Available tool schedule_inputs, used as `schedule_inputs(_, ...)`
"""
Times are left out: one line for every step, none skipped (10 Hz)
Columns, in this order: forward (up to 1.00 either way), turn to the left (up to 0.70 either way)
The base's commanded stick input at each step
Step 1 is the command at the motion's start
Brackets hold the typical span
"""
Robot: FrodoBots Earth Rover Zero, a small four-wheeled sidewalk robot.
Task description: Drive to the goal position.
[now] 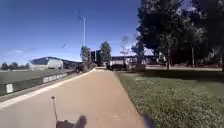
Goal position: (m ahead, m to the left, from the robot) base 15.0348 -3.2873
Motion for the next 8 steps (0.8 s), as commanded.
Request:
schedule_inputs(0.85,0.34)
schedule_inputs(0.85,0.34)
schedule_inputs(0.85,0.22)
schedule_inputs(0.85,0.00)
schedule_inputs(0.85,0.00)
schedule_inputs(0.85,0.00)
schedule_inputs(0.85,0.00)
schedule_inputs(0.85,0.00)
